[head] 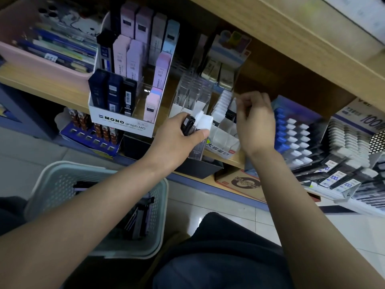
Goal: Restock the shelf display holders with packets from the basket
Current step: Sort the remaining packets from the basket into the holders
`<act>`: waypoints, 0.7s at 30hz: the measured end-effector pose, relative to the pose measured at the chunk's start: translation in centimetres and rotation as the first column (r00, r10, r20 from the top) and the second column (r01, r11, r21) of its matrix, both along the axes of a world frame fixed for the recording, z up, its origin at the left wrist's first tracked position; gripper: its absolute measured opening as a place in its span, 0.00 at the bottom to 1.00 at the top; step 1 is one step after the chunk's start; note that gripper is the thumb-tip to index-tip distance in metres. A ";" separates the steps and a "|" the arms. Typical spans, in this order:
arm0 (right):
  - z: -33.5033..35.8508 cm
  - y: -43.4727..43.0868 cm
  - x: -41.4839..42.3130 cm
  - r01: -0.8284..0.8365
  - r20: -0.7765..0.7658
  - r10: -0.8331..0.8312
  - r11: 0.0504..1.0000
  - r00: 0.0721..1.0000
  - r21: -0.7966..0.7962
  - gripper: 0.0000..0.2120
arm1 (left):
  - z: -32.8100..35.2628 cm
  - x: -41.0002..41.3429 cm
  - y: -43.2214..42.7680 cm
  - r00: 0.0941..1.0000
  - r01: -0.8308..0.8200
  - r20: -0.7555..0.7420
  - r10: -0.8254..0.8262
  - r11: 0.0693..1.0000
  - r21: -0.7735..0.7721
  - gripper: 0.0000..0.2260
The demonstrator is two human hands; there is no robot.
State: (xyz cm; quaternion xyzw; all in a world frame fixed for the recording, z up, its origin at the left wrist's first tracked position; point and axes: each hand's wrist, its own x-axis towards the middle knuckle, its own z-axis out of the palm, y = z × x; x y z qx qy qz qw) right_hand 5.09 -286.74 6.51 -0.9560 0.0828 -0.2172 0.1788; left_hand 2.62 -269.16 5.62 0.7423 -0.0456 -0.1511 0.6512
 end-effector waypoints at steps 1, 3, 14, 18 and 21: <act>0.6 0.7 -0.4 -0.041 -0.048 0.048 0.992 0.998 0.121 0.09 | -0.1 0.0 -0.1 1.000 0.002 -0.013 -0.002 1.000 -0.008 0.05; 1.7 2.0 -1.4 -0.111 -0.192 0.187 0.930 0.963 0.352 0.13 | -0.4 0.1 -0.3 0.999 -0.003 -0.037 0.002 1.000 -0.028 0.04; 3.0 -0.5 -2.2 0.014 -0.108 0.036 0.905 0.993 0.426 0.07 | -1.0 -0.1 -1.4 0.991 -0.021 -0.130 0.015 0.999 -0.048 0.05; 2.2 -1.2 -1.6 0.048 0.051 -0.066 0.950 0.996 0.307 0.06 | -1.3 0.2 -1.9 0.969 -0.044 -0.245 0.024 0.996 -0.079 0.07; 2.3 -1.4 -1.2 0.046 0.132 -0.078 0.971 0.988 0.233 0.07 | -1.4 0.4 -2.0 0.961 -0.063 -0.273 0.037 0.994 -0.088 0.11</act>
